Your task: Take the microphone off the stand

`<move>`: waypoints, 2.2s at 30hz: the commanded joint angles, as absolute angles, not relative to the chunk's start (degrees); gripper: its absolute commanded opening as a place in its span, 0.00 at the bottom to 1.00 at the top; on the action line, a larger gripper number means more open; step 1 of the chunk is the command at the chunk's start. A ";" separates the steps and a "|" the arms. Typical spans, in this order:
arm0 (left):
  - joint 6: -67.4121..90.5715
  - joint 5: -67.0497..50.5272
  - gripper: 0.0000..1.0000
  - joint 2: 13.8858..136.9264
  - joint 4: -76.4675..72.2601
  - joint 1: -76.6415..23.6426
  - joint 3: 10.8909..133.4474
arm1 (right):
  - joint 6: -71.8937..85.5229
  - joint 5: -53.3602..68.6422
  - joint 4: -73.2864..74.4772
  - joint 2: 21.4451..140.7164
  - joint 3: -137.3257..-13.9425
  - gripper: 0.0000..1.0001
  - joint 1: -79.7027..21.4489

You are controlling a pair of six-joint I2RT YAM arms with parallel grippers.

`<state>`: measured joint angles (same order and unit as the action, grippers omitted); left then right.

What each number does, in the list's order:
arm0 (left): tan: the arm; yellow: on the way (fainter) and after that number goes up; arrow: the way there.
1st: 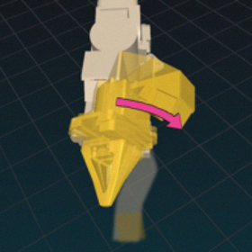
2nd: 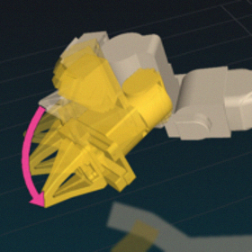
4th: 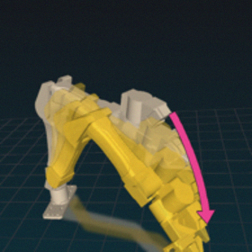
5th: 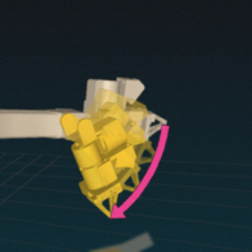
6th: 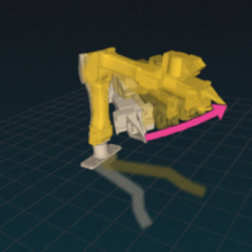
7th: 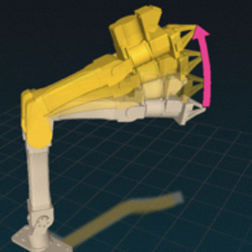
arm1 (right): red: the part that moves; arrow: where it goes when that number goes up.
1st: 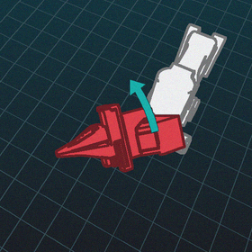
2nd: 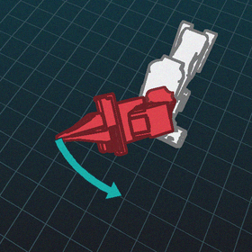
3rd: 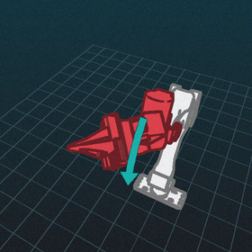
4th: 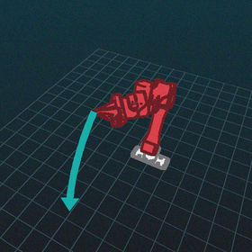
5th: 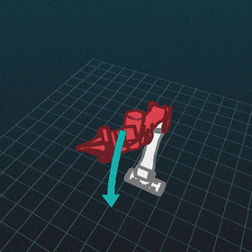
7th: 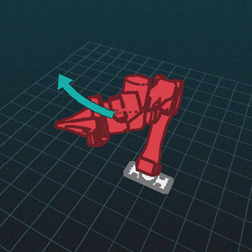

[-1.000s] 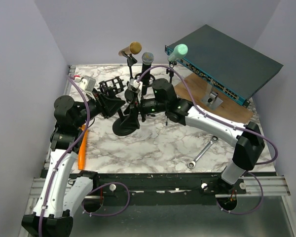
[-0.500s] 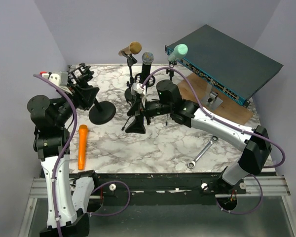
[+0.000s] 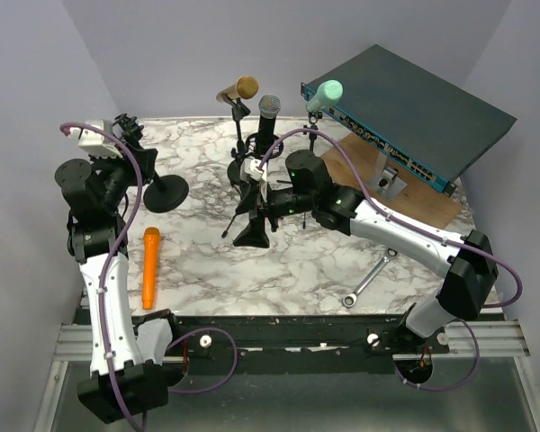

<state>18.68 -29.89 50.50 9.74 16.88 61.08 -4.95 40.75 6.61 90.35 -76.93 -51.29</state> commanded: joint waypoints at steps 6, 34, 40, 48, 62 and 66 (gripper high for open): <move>10.90 -28.47 0.00 59.05 -10.47 17.22 55.85 | -8.31 39.27 6.94 90.16 -74.62 0.95 -51.50; 3.99 -28.36 0.08 97.74 -27.62 11.36 65.78 | -15.31 33.86 8.36 91.66 -72.33 0.94 -51.53; 4.33 -25.71 0.18 100.43 -26.82 9.40 66.19 | -15.73 32.87 8.26 92.45 -72.30 0.94 -51.48; 7.10 -20.90 0.25 100.20 -31.90 7.61 61.54 | -15.52 32.71 7.59 93.23 -72.06 0.94 -51.42; 8.73 -17.38 0.49 100.50 -22.23 7.32 63.98 | -13.47 27.17 4.78 91.17 -70.93 0.93 -51.24; 7.46 -16.70 0.54 97.07 -24.26 7.30 59.97 | -10.91 23.72 3.86 90.34 -71.41 0.93 -51.02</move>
